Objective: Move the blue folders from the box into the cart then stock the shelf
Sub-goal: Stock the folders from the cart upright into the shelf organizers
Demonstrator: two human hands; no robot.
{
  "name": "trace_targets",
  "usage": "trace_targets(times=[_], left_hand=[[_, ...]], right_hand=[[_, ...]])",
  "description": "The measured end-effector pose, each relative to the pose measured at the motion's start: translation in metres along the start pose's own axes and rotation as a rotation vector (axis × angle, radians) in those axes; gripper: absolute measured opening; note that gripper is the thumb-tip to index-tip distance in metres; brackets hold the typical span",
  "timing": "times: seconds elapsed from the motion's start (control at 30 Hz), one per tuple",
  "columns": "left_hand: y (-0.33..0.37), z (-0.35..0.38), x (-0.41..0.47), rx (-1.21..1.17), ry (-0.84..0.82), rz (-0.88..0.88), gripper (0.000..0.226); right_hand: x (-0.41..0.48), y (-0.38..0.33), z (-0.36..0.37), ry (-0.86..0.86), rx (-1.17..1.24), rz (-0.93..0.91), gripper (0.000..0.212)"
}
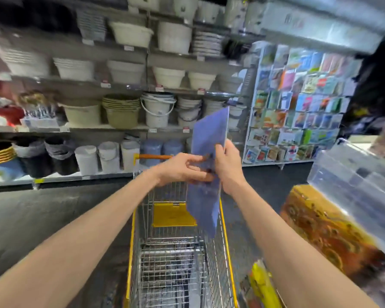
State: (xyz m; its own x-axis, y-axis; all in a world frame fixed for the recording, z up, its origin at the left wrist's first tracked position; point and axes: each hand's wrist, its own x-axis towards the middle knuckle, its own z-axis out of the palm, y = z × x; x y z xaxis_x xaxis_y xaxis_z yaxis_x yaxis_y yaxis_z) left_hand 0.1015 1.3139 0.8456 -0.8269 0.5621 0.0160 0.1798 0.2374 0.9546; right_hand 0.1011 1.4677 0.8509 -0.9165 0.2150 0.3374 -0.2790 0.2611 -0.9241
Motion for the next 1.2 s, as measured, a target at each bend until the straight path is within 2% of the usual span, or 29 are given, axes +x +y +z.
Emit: trace_targets(times=[0.1, 0.2, 0.27, 0.33, 0.4, 0.5, 0.63, 0.67, 0.77, 0.8, 0.93, 1.0, 1.13, 1.2], left_hand=[[0.051, -0.003, 0.009, -0.029, 0.187, 0.111, 0.051], [0.091, -0.003, 0.026, -0.042, 0.523, 0.204, 0.052], [0.119, 0.005, 0.035, -0.068, 0.705, 0.23, 0.062], [0.147, 0.012, 0.045, -0.139, 0.783, 0.216, 0.074], [0.181, 0.026, 0.057, -0.235, 0.732, 0.212, 0.085], [0.22, 0.046, 0.073, -0.435, 0.596, 0.252, 0.074], [0.273, 0.099, 0.095, -0.63, 0.235, 0.316, 0.102], [0.291, 0.116, 0.1, -0.637, 0.177, 0.36, 0.096], [0.345, 0.17, 0.105, -0.641, 0.141, 0.454, 0.049], [0.366, 0.189, 0.105, -0.646, 0.137, 0.481, 0.041], [0.424, 0.247, 0.104, -0.738, 0.049, 0.571, 0.043], [0.448, 0.275, 0.1, -0.82, -0.026, 0.621, 0.042], [0.477, 0.322, 0.08, -0.868, -0.103, 0.69, 0.029], [0.488, 0.346, 0.069, -0.882, -0.11, 0.683, 0.036]], right_hand=[[0.008, -0.048, -0.048, 0.008, 0.026, -0.053, 0.024], [-0.004, -0.102, -0.094, 0.03, 0.123, -0.101, 0.022], [-0.015, -0.134, -0.125, 0.031, 0.201, -0.119, 0.023], [-0.025, -0.162, -0.155, 0.038, 0.245, -0.126, 0.02], [-0.038, -0.194, -0.193, 0.082, 0.269, -0.148, 0.019], [-0.056, -0.234, -0.24, 0.172, 0.193, -0.186, 0.022], [-0.079, -0.277, -0.309, 0.295, 0.075, -0.24, 0.023], [-0.085, -0.288, -0.327, 0.316, 0.059, -0.246, 0.024], [-0.107, -0.316, -0.375, 0.4, 0.006, -0.259, 0.025], [-0.116, -0.329, -0.392, 0.451, -0.03, -0.261, 0.025], [-0.151, -0.365, -0.44, 0.627, -0.066, -0.242, 0.036], [-0.177, -0.379, -0.458, 0.629, -0.058, -0.226, 0.038], [-0.232, -0.392, -0.485, 0.578, -0.167, -0.21, 0.024], [-0.261, -0.392, -0.496, 0.605, -0.232, -0.192, 0.025]])
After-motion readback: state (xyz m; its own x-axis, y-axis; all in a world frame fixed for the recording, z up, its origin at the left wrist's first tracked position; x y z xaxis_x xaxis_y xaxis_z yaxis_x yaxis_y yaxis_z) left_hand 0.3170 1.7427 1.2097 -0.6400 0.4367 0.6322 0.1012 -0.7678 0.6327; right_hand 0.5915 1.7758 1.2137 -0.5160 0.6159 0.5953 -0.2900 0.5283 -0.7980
